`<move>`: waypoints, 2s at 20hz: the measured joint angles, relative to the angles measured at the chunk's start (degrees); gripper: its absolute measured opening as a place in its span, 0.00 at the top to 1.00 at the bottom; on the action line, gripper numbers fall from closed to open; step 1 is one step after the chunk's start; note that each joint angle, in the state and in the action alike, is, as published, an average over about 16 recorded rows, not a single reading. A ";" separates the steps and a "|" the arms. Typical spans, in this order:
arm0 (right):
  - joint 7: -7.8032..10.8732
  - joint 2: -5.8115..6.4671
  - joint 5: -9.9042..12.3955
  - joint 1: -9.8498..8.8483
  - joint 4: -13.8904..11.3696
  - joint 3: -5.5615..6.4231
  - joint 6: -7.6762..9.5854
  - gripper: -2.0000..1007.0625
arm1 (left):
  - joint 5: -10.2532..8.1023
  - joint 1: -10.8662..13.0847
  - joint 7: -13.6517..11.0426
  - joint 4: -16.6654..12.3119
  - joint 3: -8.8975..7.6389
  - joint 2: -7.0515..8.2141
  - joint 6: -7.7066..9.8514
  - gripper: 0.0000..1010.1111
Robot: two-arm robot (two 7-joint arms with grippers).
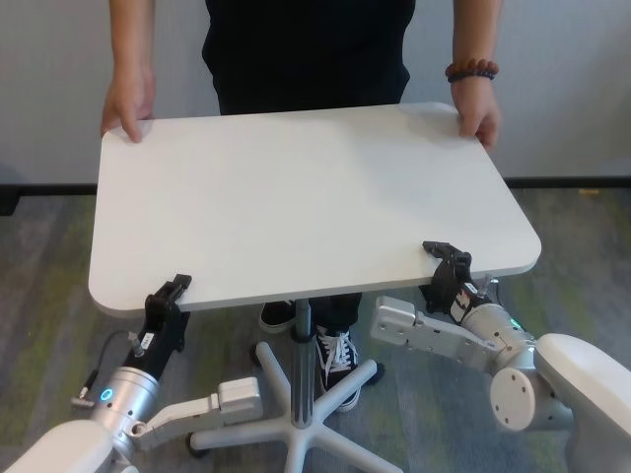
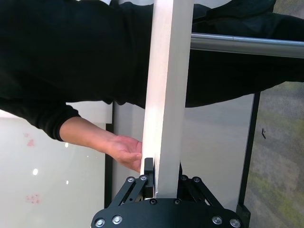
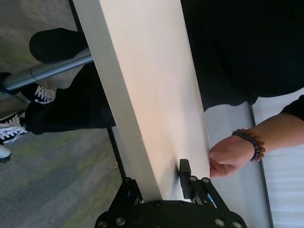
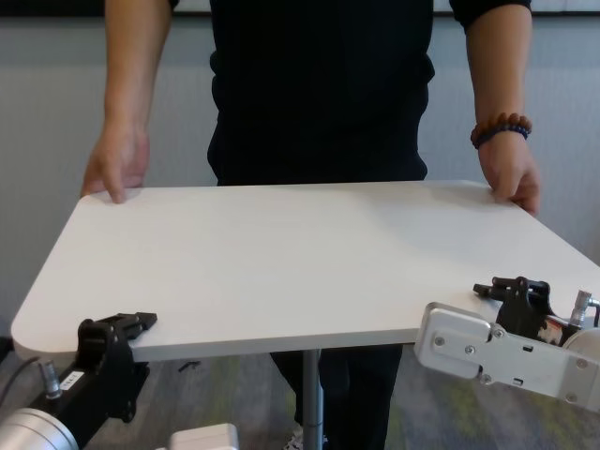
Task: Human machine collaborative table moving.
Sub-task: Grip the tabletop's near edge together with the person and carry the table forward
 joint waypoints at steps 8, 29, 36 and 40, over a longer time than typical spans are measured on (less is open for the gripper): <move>-0.43 -0.12 0.26 0.07 0.36 0.10 -0.41 0.65 | 0.00 -0.01 0.00 0.00 0.00 0.00 0.00 0.77; -0.36 -0.14 0.33 0.01 0.31 0.15 -0.39 0.65 | 0.09 -0.60 0.03 0.35 0.27 0.09 -0.13 0.77; -0.35 -0.14 0.30 0.00 0.26 0.12 -0.36 0.65 | 0.40 -1.65 0.05 1.04 0.72 0.19 -0.30 0.77; -0.34 -0.14 0.28 -0.01 0.24 0.11 -0.34 0.65 | 0.56 -2.18 0.06 1.39 0.95 0.25 -0.39 0.77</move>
